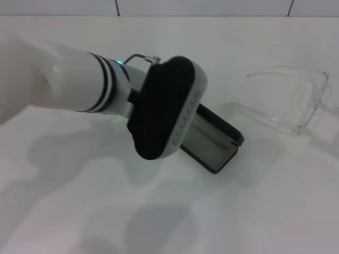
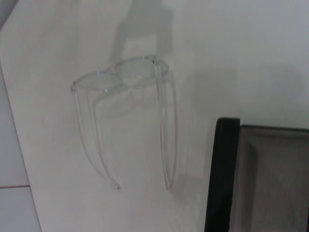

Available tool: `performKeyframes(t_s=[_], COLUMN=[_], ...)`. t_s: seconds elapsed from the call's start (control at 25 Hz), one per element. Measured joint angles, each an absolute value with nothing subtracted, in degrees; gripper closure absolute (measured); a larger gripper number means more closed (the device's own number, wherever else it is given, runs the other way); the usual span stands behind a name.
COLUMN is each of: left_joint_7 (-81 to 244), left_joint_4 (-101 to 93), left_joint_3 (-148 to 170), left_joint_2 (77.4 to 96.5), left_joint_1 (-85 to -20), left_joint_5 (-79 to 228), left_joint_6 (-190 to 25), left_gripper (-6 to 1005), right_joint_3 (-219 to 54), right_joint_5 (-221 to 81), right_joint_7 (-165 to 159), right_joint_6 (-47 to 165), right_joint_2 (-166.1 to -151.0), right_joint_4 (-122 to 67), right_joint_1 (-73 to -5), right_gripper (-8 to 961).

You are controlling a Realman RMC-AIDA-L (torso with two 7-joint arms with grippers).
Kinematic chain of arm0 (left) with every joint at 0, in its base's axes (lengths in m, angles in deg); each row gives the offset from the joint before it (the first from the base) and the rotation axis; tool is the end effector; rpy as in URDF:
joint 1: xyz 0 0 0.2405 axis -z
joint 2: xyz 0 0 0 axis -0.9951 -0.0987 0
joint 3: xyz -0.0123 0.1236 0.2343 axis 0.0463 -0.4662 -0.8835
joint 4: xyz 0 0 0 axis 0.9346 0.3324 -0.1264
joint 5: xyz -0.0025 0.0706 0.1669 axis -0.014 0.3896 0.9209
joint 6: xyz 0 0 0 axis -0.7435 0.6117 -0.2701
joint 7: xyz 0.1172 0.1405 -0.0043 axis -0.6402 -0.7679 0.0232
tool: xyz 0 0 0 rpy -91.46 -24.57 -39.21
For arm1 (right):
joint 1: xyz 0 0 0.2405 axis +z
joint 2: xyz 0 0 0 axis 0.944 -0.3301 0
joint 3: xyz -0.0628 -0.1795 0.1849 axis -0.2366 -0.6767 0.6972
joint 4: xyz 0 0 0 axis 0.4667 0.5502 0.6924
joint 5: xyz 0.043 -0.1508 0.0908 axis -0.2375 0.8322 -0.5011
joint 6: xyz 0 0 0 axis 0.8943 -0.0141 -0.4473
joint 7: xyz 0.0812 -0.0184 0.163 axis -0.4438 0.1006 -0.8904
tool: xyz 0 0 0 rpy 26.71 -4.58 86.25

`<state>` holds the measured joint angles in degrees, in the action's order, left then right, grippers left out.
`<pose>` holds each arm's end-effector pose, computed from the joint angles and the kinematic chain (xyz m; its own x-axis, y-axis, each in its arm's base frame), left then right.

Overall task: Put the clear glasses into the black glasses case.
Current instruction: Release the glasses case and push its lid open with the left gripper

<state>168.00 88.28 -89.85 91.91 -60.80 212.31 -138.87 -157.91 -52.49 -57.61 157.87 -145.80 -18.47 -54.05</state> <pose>-0.1473 0.3218 -0.0865 0.6342 -0.6131 -0.4710 -0.7463 -0.6446 -0.1658 0.2722 0.2722 0.1096 0.4284 0.0403 -0.9027 -0.5267 -0.8006 -0.2857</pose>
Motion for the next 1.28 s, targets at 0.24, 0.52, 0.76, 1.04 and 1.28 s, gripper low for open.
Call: performKeyframes(t_s=[0.24, 0.52, 0.76, 1.04, 1.28], left_joint_7=[169.59, 171.29, 171.79, 173.87, 174.21], left_joint_4=[83.92, 80.54, 78.64, 76.19, 76.07], left_joint_3=[-93.03, -94.38, -94.82, -95.02, -95.62], left_joint_2=[91.98, 92.06, 92.17, 92.21, 92.21], left_joint_1=[-58.04, -55.50, -53.75, -51.49, -51.32], left_joint_5=[214.53, 214.65, 214.60, 214.38, 214.27], left_joint_6=[-136.19, -135.80, -134.85, -134.47, -134.49], left_gripper=[317, 321, 325, 329, 352], right_joint_3=[-158.04, -157.86, -157.86, -157.82, -157.78], right_joint_5=[-52.45, -51.60, -51.52, -51.01, -51.00], right_joint_7=[-57.62, -57.55, -57.25, -57.21, -57.17], right_joint_6=[157.87, 157.87, 157.87, 157.87, 157.86], right_joint_2=[-145.82, -146.05, -146.17, -146.26, -146.26], right_joint_4=[-18.33, -18.50, -18.56, -18.63, -19.03], right_joint_1=[-54.15, -54.29, -54.46, -54.97, -55.12], right_gripper=[80, 80, 81, 81, 80])
